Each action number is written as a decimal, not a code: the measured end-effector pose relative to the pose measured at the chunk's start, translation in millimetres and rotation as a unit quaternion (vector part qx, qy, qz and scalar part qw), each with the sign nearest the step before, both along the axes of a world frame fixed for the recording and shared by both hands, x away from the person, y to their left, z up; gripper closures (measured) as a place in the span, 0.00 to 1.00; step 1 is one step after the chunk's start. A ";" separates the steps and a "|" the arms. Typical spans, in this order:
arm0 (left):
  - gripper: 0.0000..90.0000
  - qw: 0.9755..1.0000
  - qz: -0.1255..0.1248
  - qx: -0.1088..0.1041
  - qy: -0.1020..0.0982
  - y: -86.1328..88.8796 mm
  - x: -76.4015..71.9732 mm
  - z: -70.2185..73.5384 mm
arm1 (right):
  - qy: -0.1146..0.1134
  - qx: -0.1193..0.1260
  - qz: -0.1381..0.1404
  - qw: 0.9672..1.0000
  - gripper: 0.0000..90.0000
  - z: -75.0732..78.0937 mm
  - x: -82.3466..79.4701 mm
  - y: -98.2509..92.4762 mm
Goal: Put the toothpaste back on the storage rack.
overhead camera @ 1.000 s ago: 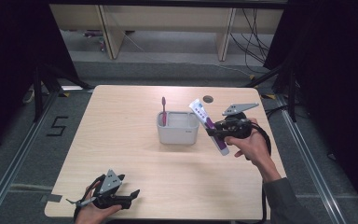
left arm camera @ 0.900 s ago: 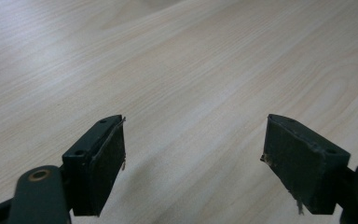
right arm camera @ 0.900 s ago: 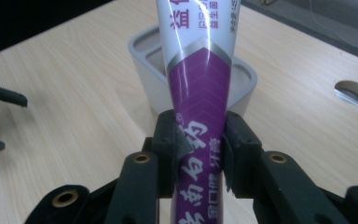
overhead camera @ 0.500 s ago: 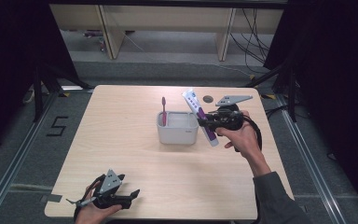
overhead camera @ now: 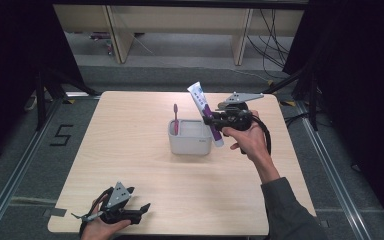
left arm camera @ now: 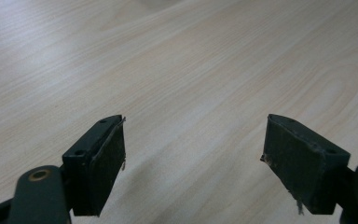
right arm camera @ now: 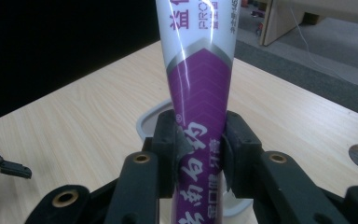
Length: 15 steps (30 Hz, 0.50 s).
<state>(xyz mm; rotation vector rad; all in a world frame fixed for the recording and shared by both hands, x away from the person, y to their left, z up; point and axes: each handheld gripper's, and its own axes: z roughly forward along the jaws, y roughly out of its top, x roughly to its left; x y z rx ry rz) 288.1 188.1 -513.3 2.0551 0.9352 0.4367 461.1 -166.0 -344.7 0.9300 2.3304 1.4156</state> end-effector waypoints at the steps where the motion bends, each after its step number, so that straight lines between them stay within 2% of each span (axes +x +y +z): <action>1: 0.23 1.000 0.001 0.000 0.000 -0.1 -0.1 -0.3 | -0.004 0.000 0.000 1.000 0.78 1.1 1.2 1.1; 3: 0.23 1.000 -0.001 0.001 0.000 0.0 -0.3 -0.3 | -0.001 0.006 -0.003 1.000 0.78 1.7 2.3 5.1; 4: 0.23 1.000 -0.002 0.009 -0.001 0.5 0.2 0.3 | -0.008 0.003 -0.004 1.000 0.78 2.3 3.8 5.9; 5: 0.23 1.000 0.000 0.003 -0.001 -0.6 0.0 0.0 | -0.003 0.011 -0.004 1.000 0.78 2.2 4.4 7.8; 6: 0.23 1.000 -0.002 0.001 0.000 -1.2 -0.4 -0.3 | -0.011 0.012 -0.003 1.000 0.78 1.8 6.1 8.4; 7: 0.23 1.000 -0.001 0.004 0.000 -1.4 -0.8 -0.8 | 0.004 0.018 -0.009 1.000 0.78 2.3 5.3 10.4; 10: 0.23 1.000 -0.001 0.004 0.000 -2.0 -0.5 -0.9 | -0.007 0.014 -0.008 1.000 0.78 1.5 8.8 13.8; 11: 0.23 1.000 -0.003 0.003 0.002 -2.1 -0.6 -0.8 | -0.002 0.016 -0.012 1.000 0.78 1.5 9.2 16.1; 12: 0.23 1.000 -0.003 0.003 0.001 -2.1 -0.9 -0.9 | -0.010 0.017 -0.004 1.000 0.78 1.1 11.5 16.6; 13: 0.23 1.000 -0.003 0.003 0.001 -1.9 -1.0 -0.8 | -0.004 0.017 -0.012 1.000 0.78 2.3 11.1 18.0; 15: 0.23 1.000 -0.004 0.002 0.002 -1.9 -0.8 -0.5 | -0.010 0.017 -0.011 1.000 0.78 2.5 13.2 20.4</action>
